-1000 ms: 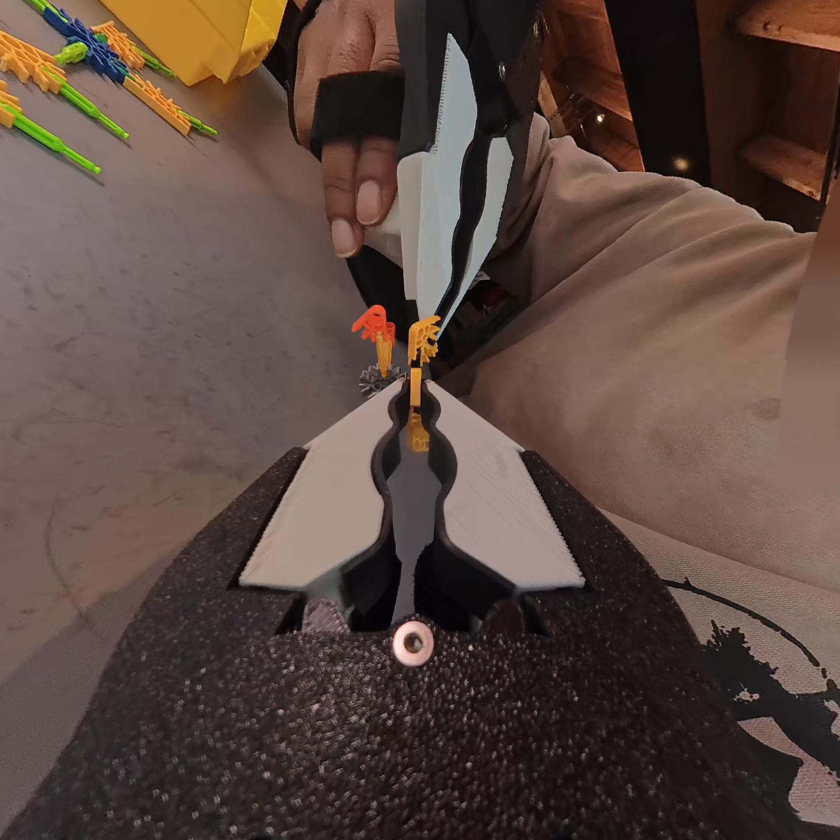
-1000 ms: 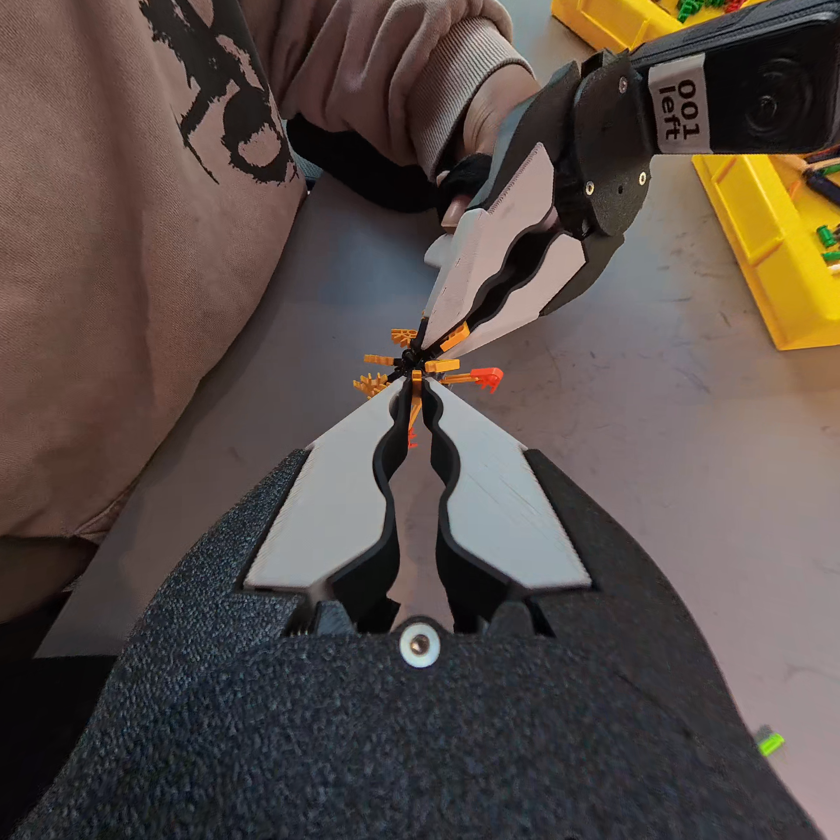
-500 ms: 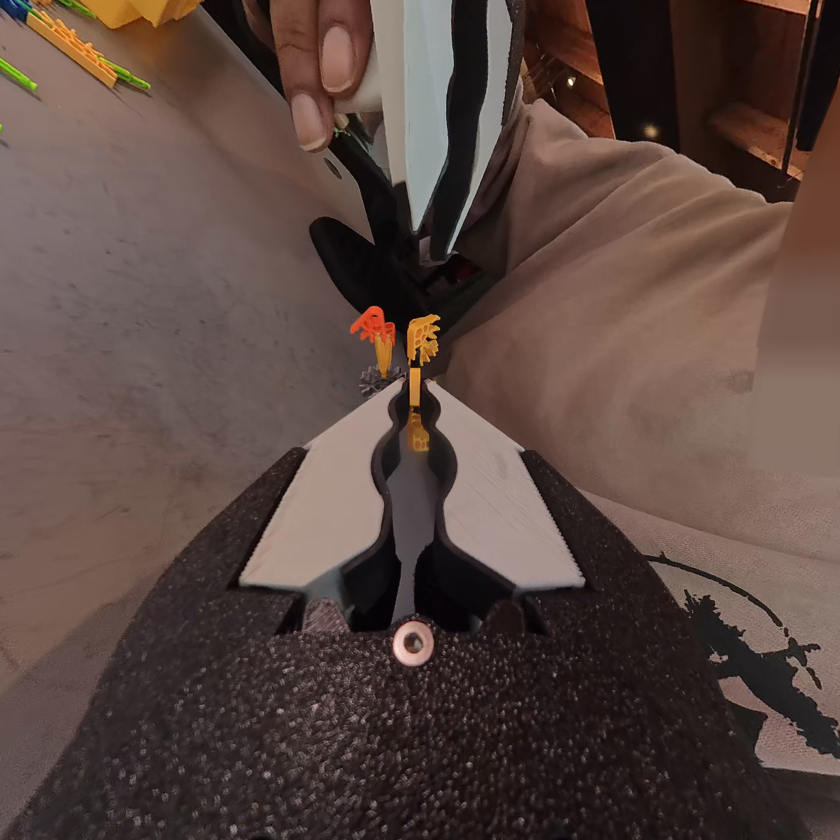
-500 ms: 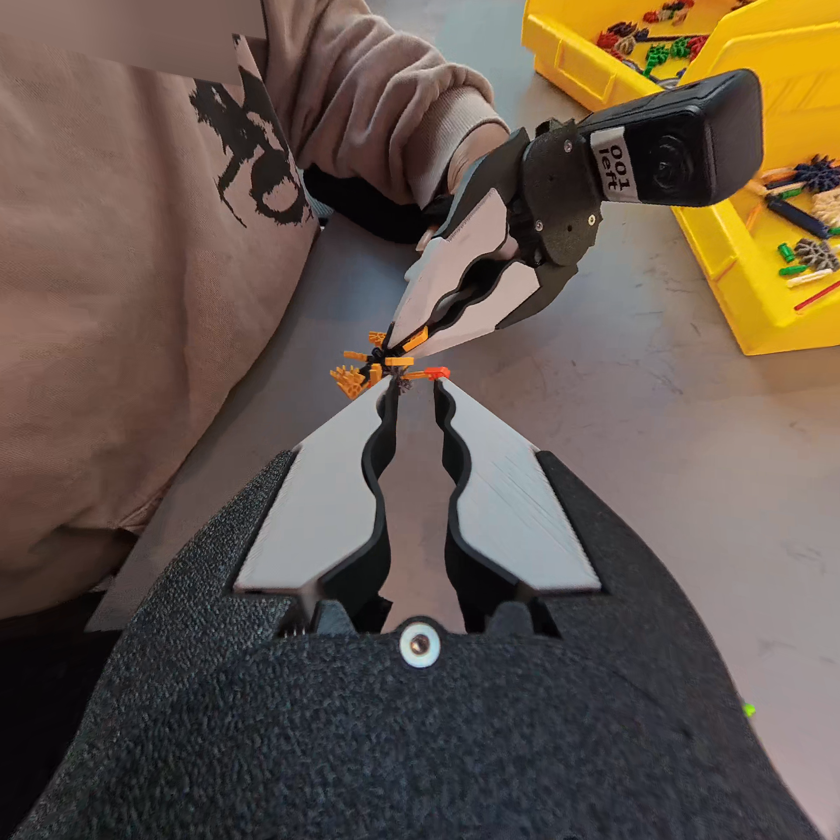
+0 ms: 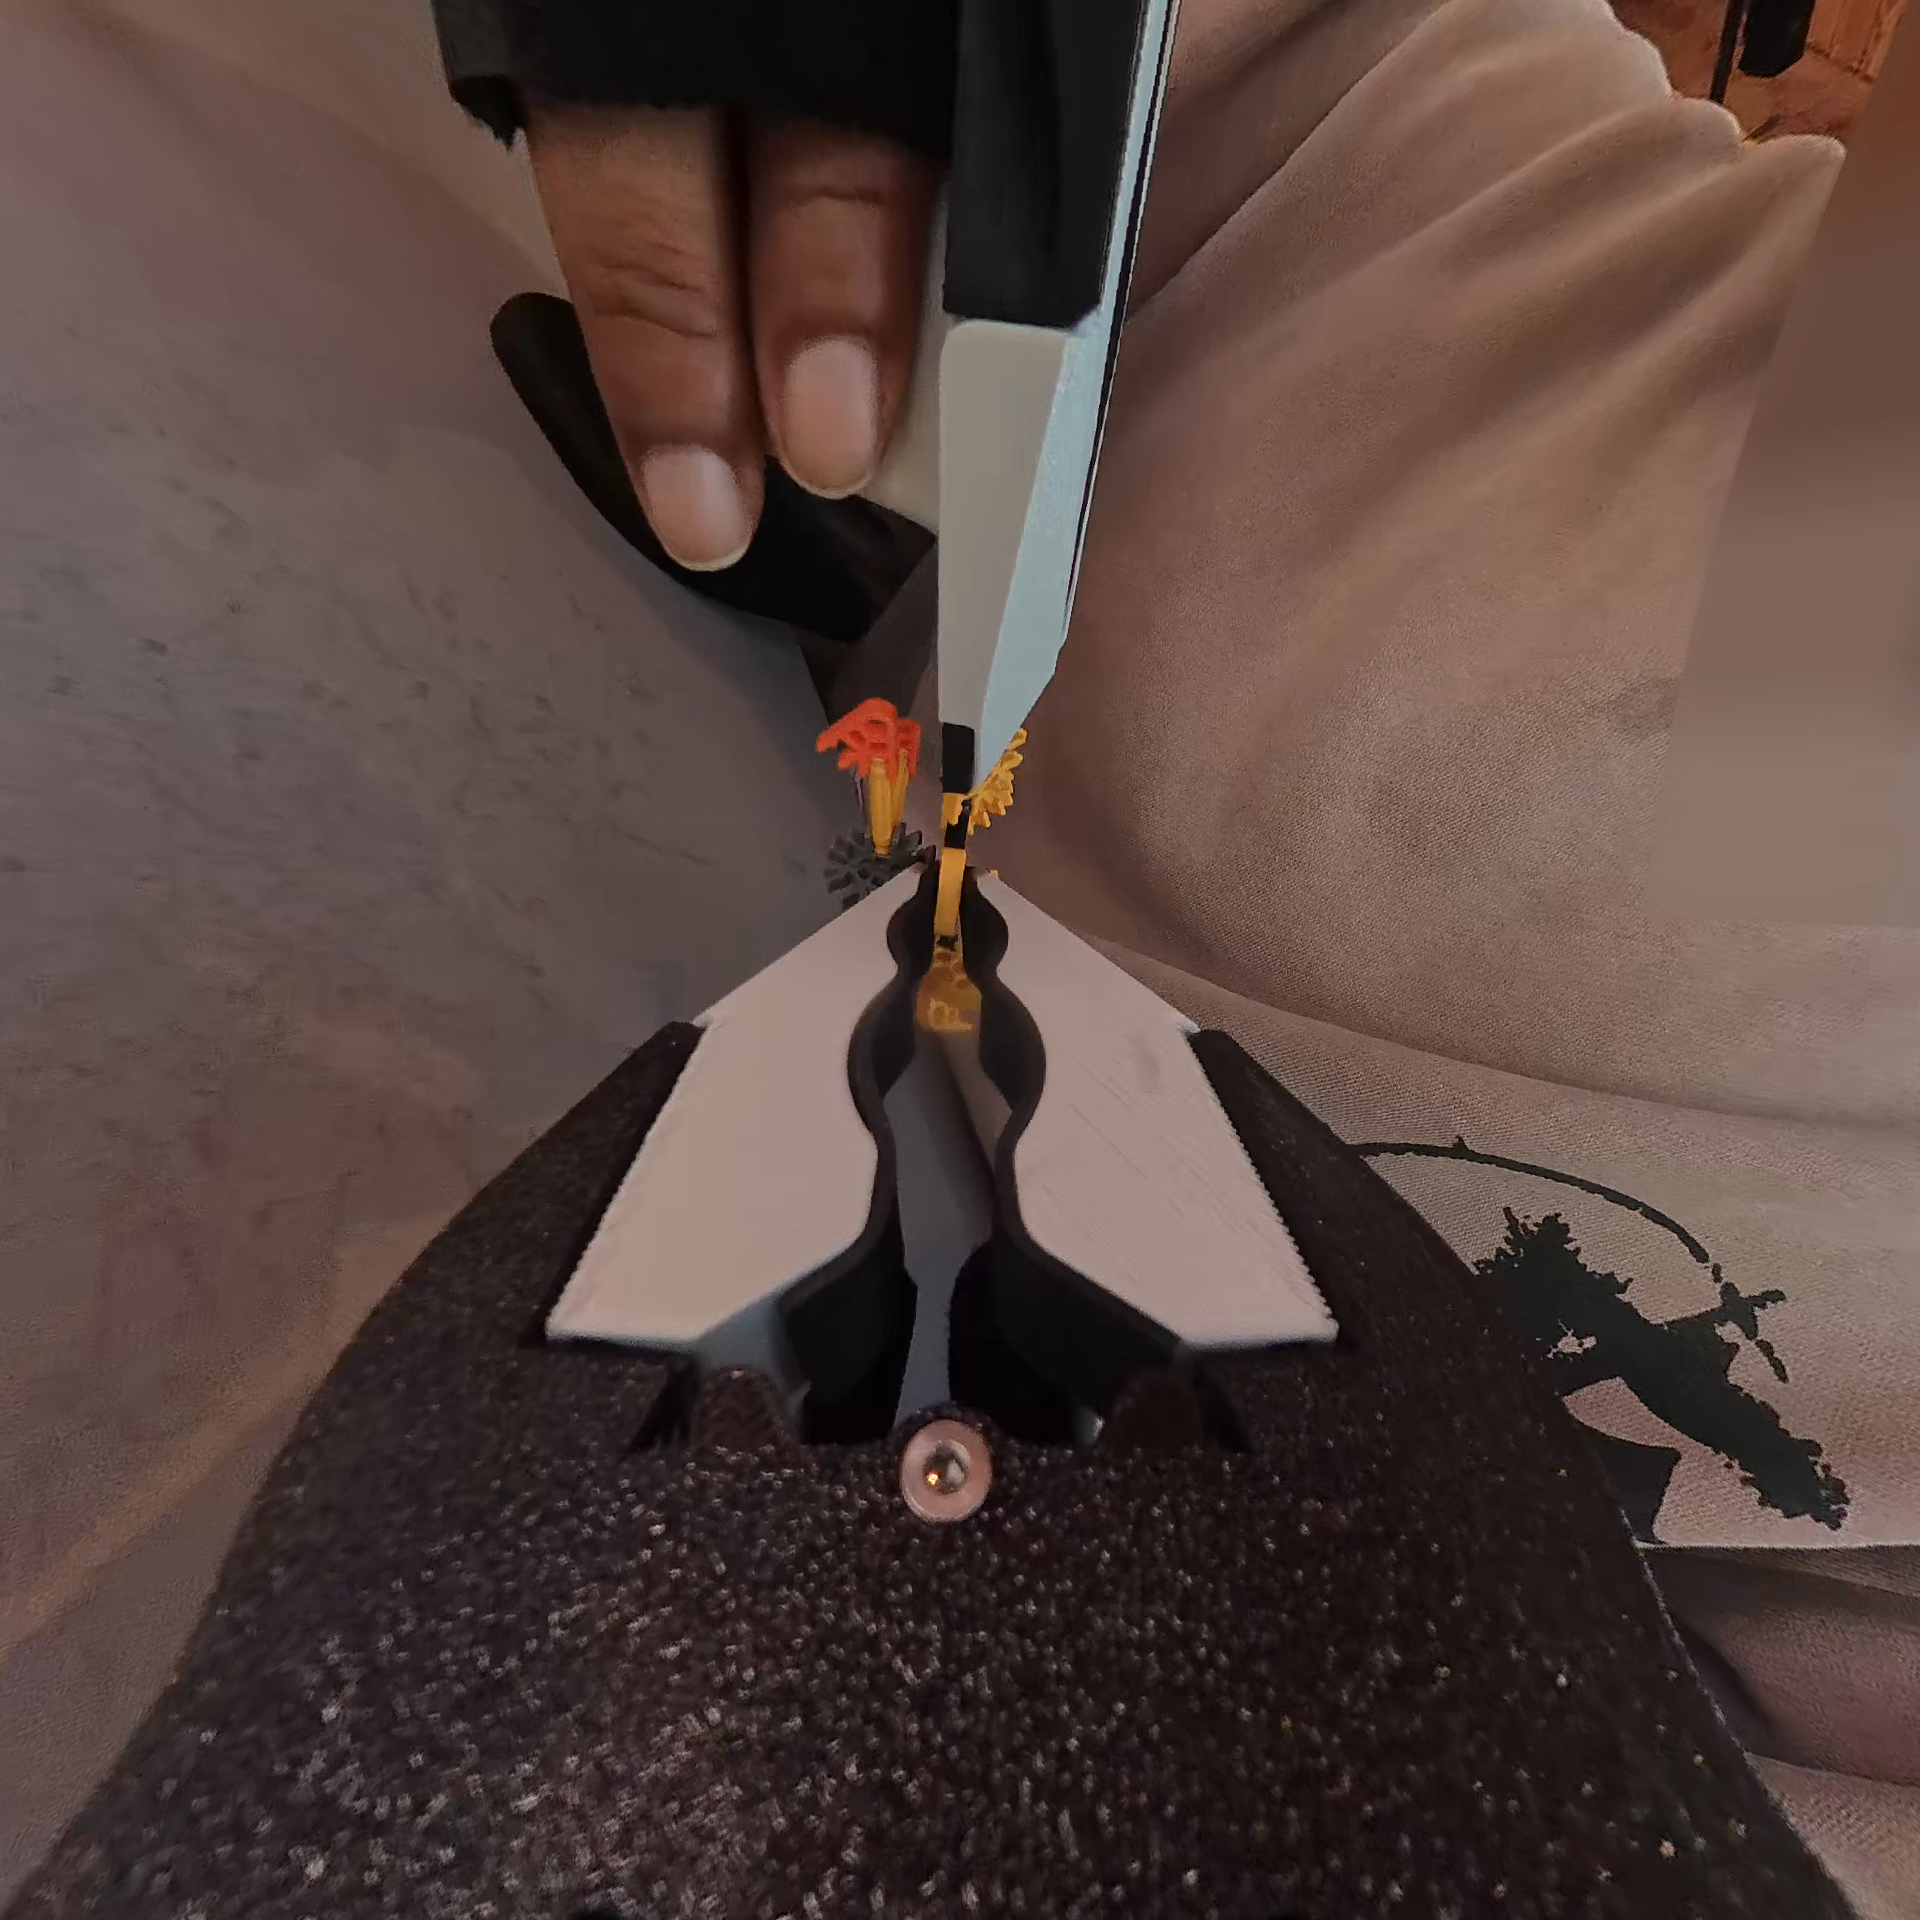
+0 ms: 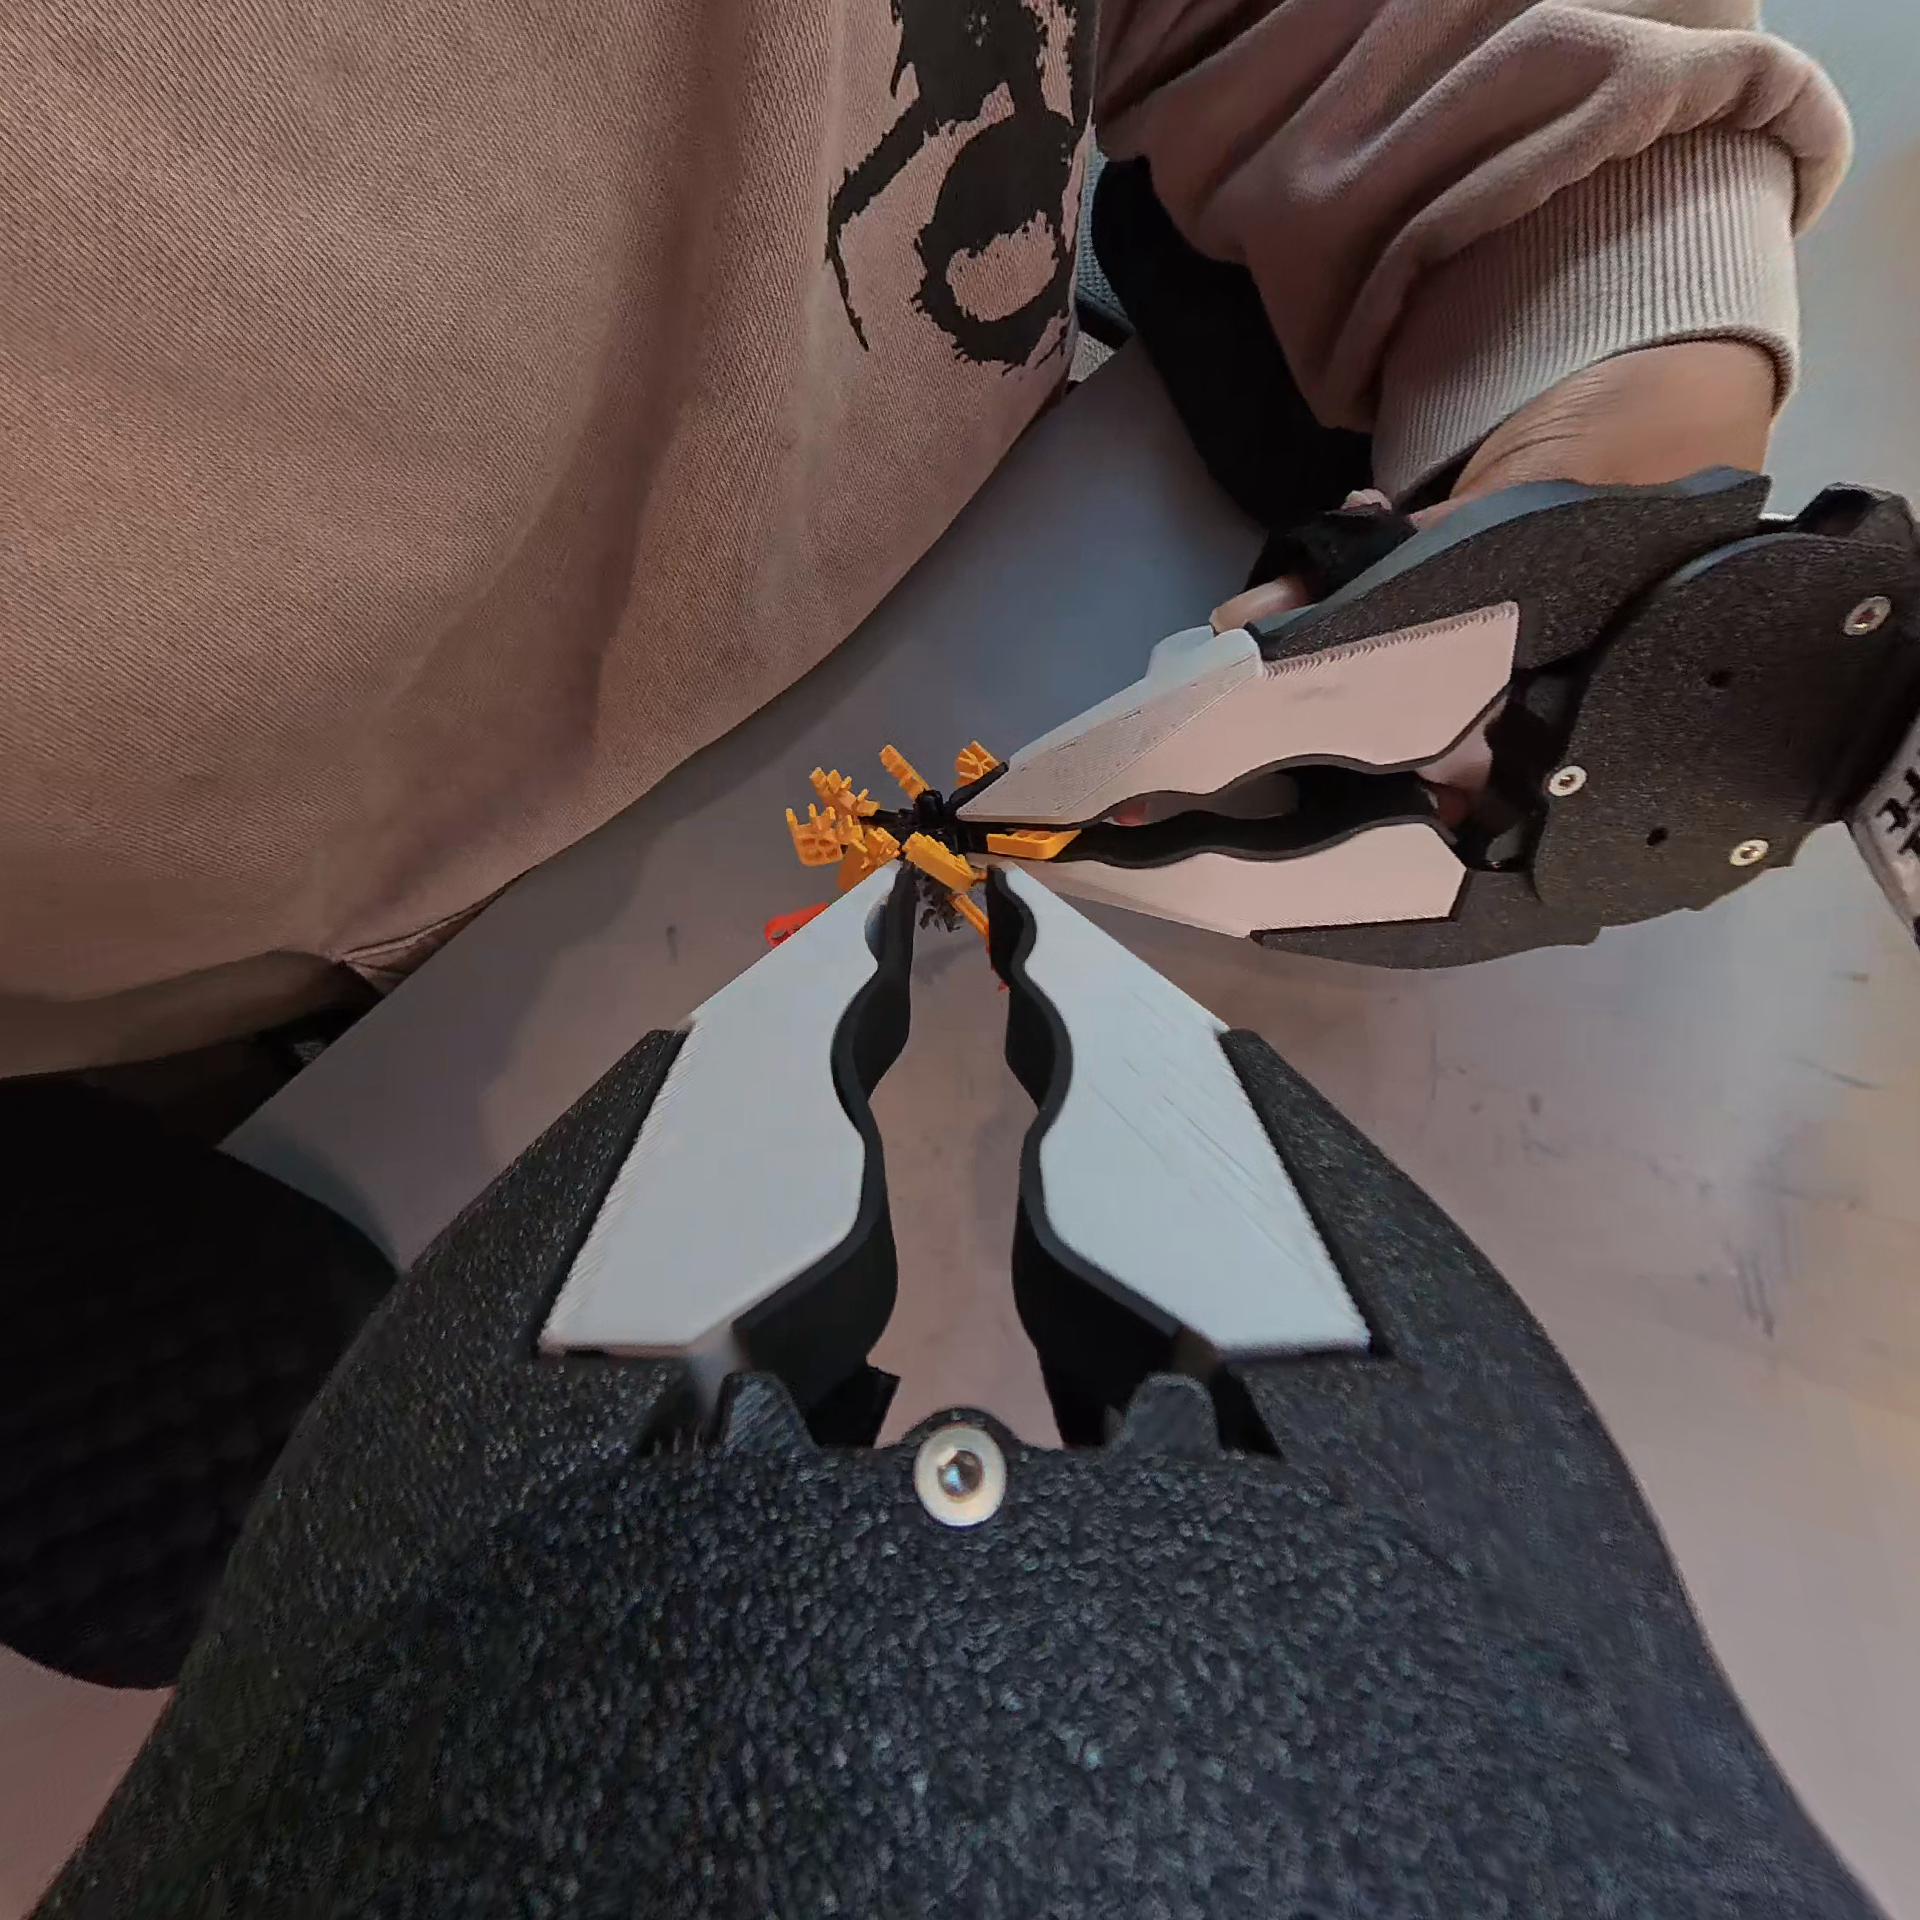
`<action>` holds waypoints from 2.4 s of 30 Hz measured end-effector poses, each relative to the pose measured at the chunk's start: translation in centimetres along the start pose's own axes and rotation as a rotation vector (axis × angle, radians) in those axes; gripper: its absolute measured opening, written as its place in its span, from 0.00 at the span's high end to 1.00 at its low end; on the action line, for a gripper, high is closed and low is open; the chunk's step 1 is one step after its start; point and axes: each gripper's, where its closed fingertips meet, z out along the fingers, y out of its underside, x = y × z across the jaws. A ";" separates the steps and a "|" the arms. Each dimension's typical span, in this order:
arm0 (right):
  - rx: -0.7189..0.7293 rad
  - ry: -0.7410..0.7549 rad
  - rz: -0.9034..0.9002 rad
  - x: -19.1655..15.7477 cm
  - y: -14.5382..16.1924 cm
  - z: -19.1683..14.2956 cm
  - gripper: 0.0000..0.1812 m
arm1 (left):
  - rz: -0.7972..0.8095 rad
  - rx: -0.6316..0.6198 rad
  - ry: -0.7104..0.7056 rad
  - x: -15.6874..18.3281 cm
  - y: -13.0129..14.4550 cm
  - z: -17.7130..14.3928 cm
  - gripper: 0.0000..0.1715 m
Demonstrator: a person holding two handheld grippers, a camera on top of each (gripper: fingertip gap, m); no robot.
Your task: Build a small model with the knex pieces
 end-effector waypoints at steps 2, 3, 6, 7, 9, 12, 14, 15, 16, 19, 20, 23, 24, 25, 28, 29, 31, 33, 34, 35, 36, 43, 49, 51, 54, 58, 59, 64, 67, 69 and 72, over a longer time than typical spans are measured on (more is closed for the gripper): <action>0.005 -0.018 0.031 0.0 0.1 0.0 0.95 | 0.000 0.001 -0.007 -0.1 0.0 0.0 0.98; 0.009 -0.020 0.054 0.1 0.2 0.0 0.96 | -0.001 0.003 -0.017 -0.3 -0.1 0.0 0.98; 0.039 -0.037 0.193 0.4 0.6 -0.1 0.96 | -0.001 0.011 -0.051 -0.7 -0.2 -0.2 0.98; 0.040 -0.040 0.254 0.5 1.0 -0.1 0.96 | -0.003 0.013 -0.071 -1.0 -0.3 -0.3 0.98; 0.011 -0.042 0.424 0.8 1.9 -0.1 0.96 | -0.013 0.018 -0.118 -1.9 -0.3 -0.5 0.98; -0.013 -0.026 0.657 1.2 3.0 -0.1 0.96 | -0.024 0.026 -0.180 -3.0 -0.5 -0.8 0.98; 0.007 -0.028 0.842 1.5 3.4 -0.1 0.96 | -0.029 0.030 -0.206 -3.4 -0.5 -1.0 0.98; 0.015 -0.023 0.908 1.7 3.7 -0.1 0.96 | -0.030 0.029 -0.225 -3.7 -0.4 -1.1 0.98; 0.023 -0.017 0.958 1.8 3.9 0.0 0.96 | -0.032 0.027 -0.239 -3.9 -0.4 -1.1 0.98; 0.042 -0.011 1.040 1.8 4.3 0.2 0.96 | -0.040 0.020 -0.256 -4.3 -0.2 -1.1 0.98; 0.042 -0.009 1.039 1.8 4.3 0.3 0.96 | -0.040 0.019 -0.252 -4.2 -0.2 -1.1 0.98; 0.000 0.031 0.870 1.7 4.4 0.1 0.95 | -0.034 0.014 -0.252 -4.1 -0.2 -1.0 0.98; -0.021 0.049 0.778 1.7 4.4 0.1 0.95 | -0.033 0.013 -0.247 -4.1 -0.2 -1.0 0.98; -0.031 0.062 0.697 1.7 4.3 0.0 0.93 | -0.031 0.011 -0.243 -4.0 -0.2 -0.9 0.98; -0.047 0.079 0.559 1.9 3.9 0.0 0.93 | -0.027 0.006 -0.242 -3.9 -0.1 -0.8 0.98; -0.042 0.064 0.550 1.7 3.7 0.2 0.94 | -0.028 0.008 -0.241 -3.9 -0.1 -0.8 0.98; -0.007 0.035 0.551 1.6 3.1 0.4 0.95 | -0.027 0.007 -0.244 -3.9 -0.1 -0.8 0.98; 0.002 0.028 0.567 1.6 3.1 0.6 0.97 | -0.025 0.007 -0.248 -3.9 -0.1 -0.8 0.98; -0.010 0.021 0.588 1.6 3.3 0.6 0.97 | -0.025 0.005 -0.255 -4.1 -0.1 -0.9 0.98; -0.012 0.017 0.606 1.6 3.4 0.6 0.97 | -0.028 0.006 -0.254 -4.1 -0.1 -0.9 0.98; -0.004 0.015 0.616 1.6 3.3 0.6 0.98 | -0.028 0.007 -0.253 -4.1 -0.1 -0.9 0.98; 0.032 -0.006 0.819 1.8 3.5 0.6 0.98 | -0.026 0.007 -0.268 -4.3 -0.1 -1.0 0.98; 0.061 -0.024 0.942 1.6 3.7 1.0 0.98 | -0.027 -0.012 -0.277 -4.5 0.2 -0.8 0.98; 0.071 -0.028 0.992 1.5 3.9 1.1 0.98 | -0.027 -0.016 -0.281 -4.6 0.3 -0.7 0.98; 0.089 -0.014 1.003 1.4 3.9 1.1 0.98 | -0.032 -0.014 -0.278 -4.6 0.3 -0.7 0.98; 0.107 0.075 0.880 1.7 3.4 0.4 0.86 | -0.041 0.014 -0.273 -4.6 -0.1 -1.0 0.98; 0.087 0.136 0.813 1.9 3.4 0.0 0.84 | -0.047 0.027 -0.275 -4.6 -0.3 -1.2 0.98; 0.100 0.312 0.638 1.5 2.2 -0.9 0.80 | -0.055 0.047 -0.279 -4.8 -0.6 -1.5 0.98; 0.137 0.372 0.662 2.1 3.0 -1.2 0.85 | -0.042 0.026 -0.301 -5.0 -0.4 -1.2 0.98; 0.200 0.355 0.773 2.8 3.4 -1.3 0.91 | -0.015 0.010 -0.330 -5.2 -0.3 -0.9 0.98; 0.217 0.247 0.930 3.2 4.3 -0.2 0.94 | 0.005 -0.018 -0.367 -5.5 0.1 -0.6 0.97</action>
